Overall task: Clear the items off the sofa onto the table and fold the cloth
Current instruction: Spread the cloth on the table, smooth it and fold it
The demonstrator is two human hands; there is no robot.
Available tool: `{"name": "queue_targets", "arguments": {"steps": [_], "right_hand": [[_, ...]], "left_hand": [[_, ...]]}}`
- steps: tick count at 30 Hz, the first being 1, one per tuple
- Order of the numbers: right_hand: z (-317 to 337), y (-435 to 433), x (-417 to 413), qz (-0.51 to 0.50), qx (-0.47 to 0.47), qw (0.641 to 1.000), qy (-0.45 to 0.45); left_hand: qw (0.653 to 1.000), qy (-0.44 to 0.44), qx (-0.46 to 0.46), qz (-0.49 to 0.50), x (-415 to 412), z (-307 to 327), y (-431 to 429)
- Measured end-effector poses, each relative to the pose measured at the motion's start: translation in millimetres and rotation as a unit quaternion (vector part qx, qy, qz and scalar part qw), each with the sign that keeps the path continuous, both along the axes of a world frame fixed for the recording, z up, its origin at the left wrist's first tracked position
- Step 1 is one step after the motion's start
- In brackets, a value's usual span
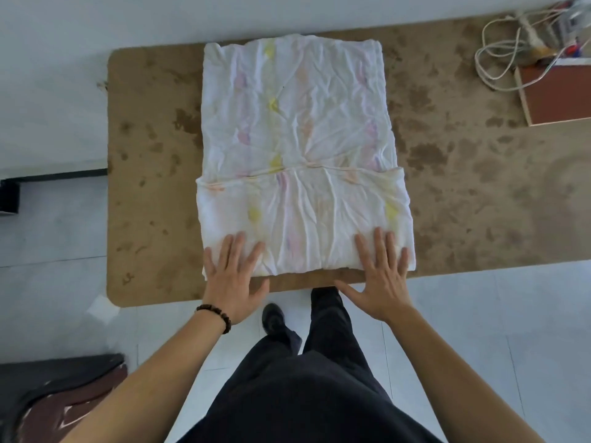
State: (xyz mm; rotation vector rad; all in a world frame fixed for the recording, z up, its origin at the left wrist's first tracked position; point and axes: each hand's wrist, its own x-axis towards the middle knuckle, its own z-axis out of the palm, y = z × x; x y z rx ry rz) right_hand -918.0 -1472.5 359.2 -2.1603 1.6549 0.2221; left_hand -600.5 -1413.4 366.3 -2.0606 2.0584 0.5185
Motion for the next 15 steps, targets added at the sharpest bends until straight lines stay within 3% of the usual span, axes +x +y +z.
{"name": "queue_targets", "arguments": {"steps": [3,9,15], "right_hand": [[1,-7,-2,0.008,0.022,1.000,0.011],[15,-28,7,0.000,-0.004,0.999,0.047],[31,3,6,0.010,-0.067,0.998,-0.005]], "left_hand": [[0.999,-0.003,0.052,0.002,10,-5,-7],[0.999,-0.028,0.039,-0.006,16,0,-44],[0.999,-0.020,0.045,-0.009,15,15,-1]]}}
